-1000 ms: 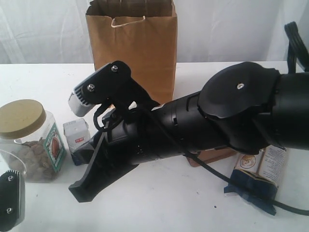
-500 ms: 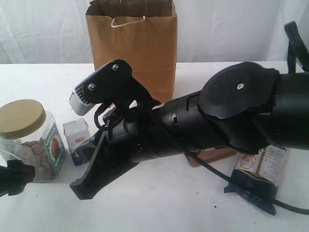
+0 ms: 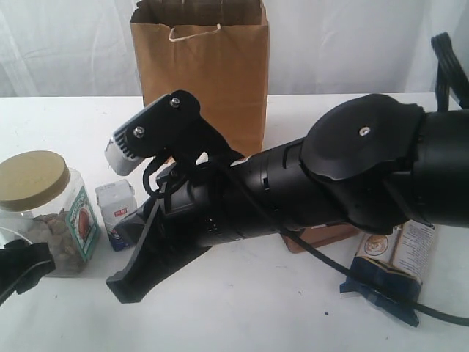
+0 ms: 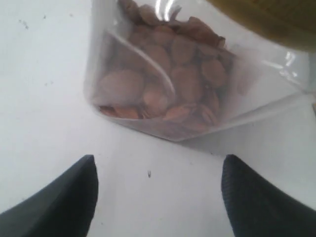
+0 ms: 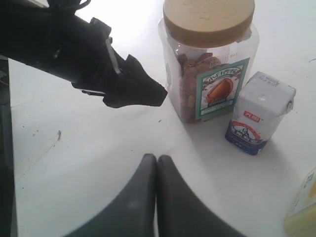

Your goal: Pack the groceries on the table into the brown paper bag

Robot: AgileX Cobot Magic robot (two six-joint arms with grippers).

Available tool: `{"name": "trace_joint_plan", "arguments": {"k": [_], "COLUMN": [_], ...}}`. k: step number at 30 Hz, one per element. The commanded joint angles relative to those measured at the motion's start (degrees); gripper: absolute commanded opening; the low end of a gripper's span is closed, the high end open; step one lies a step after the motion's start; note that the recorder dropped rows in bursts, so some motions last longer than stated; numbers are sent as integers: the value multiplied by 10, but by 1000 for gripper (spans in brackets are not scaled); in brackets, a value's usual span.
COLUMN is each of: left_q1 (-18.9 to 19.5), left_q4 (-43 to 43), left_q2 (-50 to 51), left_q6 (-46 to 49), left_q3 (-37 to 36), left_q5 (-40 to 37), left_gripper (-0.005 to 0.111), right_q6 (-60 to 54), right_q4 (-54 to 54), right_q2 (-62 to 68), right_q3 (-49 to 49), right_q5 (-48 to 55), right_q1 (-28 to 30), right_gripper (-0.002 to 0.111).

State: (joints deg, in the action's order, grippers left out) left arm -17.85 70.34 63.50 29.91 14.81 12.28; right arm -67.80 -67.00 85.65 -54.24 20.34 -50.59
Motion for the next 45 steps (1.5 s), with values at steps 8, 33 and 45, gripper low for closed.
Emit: {"name": "trace_joint_plan", "arguments": {"k": [8,33,45], "left_q1": [-1,-1,0], "left_q4": [31,18,-667], "left_q2": [-2,-2,-2], "left_q6": [-32,-245,-243], "left_q3": [12,-26,1], "left_q5": [-46,152,351], "left_gripper": [29,0,0], "right_q6": [2,77,214], "right_q4": [1,16,205], "right_q2": [-2,-1,-1], "right_q3": [-3,-102,-102], "right_q5": [4,144,164], "right_q1": [-1,-4,-4], "right_gripper": [0,0,0]}}
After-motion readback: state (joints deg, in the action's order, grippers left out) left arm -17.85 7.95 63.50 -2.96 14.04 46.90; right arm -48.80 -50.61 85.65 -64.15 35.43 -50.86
